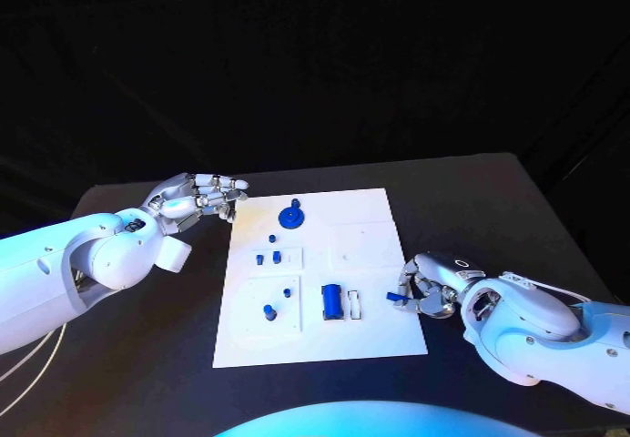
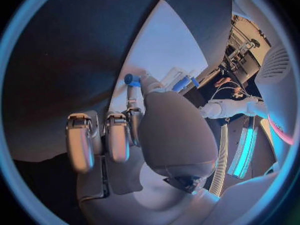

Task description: Assemble the parts on the task board

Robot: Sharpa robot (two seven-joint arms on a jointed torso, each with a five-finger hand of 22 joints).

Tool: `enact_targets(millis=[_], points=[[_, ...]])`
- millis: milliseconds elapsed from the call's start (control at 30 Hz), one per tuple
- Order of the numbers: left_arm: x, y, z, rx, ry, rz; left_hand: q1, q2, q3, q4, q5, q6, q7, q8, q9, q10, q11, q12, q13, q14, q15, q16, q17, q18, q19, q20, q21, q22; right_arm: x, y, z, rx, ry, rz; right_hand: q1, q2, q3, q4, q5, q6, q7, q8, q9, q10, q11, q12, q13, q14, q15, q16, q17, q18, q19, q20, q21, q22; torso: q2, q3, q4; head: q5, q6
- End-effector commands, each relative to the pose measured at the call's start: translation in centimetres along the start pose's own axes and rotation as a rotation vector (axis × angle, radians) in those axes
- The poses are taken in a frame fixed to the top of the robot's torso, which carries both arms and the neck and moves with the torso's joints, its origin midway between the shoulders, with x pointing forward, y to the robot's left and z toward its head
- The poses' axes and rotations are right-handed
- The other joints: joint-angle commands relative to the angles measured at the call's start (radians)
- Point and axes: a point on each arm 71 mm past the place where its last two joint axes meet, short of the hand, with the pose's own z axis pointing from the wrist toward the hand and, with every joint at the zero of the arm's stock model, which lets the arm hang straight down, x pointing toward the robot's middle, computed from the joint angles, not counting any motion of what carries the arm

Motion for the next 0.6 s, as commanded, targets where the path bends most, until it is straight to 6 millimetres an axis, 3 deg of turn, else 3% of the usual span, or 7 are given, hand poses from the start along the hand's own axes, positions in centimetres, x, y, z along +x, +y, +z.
enact_targets(millis=[33,133,333,600], points=[[0.2,-0.1,0.0,0.01,0.012,-0.01,0.005,0.01,0.003,-0.001,0.001,-0.006,0.002,0.005,-0.001,-0.005,-0.001,0.007,-0.001,0.0,0.004,0.006,-0.001,0.016,0.005,0.005,-0.005,-0.002,1.5,-0.8,-0.1,0.058,0.085,-0.082,0.033,0.01,0.082,-0.034,0.007,0.017,0.001,-0.007,-0.052,0.035,-0.01,-0.002,0.181,0.096,-0.006,-0.003,0.23,-0.006,0.105,-0.01,0.008,0.262,0.0,0.0004,0.0003,0.002,0.0],[0.1,-0.1,0.0,0.009,0.012,-0.01,0.008,0.01,0.004,-0.002,0.001,-0.006,0.002,0.005,-0.001,-0.005,-0.001,0.007,-0.001,0.0,0.003,0.006,-0.001,0.016,0.006,0.004,-0.005,-0.002,1.5,-0.5,-0.1,0.054,0.076,-0.072,0.039,0.009,0.156,-0.057,0.007,0.028,-0.002,-0.013,-0.056,0.035,-0.012,-0.001,0.182,0.096,-0.007,-0.002,0.23,-0.006,0.106,-0.011,0.01,0.262,0.0,0.0002,0.0012,0.003,0.0],[0.1,-0.1,-0.1,0.007,0.01,-0.008,0.009,0.011,0.004,-0.003,0.001,-0.006,0.002,0.005,-0.001,-0.005,-0.001,0.007,-0.002,0.0,0.003,0.006,-0.001,0.016,0.006,0.004,-0.005,-0.002,1.3,0.1,-0.2,0.044,0.068,0.006,-0.079,-0.019,0.31,-0.098,0.005,0.023,-0.006,-0.01,-0.036,0.042,-0.015,0.006,0.186,0.097,-0.01,0.0,0.234,-0.007,0.106,-0.014,0.012,0.263,0.0,-0.0006,0.0005,0.011,-0.002],[0.0,-0.1,-0.1,0.007,0.009,-0.008,0.012,0.012,0.005,-0.004,0.001,-0.006,0.002,0.006,-0.001,-0.005,-0.001,0.008,-0.002,0.0,0.003,0.006,-0.001,0.016,0.007,0.004,-0.005,-0.003,0.3,2.6,0.1,-0.011,0.053,0.151,-0.153,-0.016,0.355,-0.102,0.004,0.008,0.002,-0.012,-0.03,0.046,-0.009,0.012,0.189,0.098,-0.005,0.002,0.237,-0.007,0.106,-0.011,0.012,0.263,0.0,-0.0005,-0.0013,0.013,0.0]])
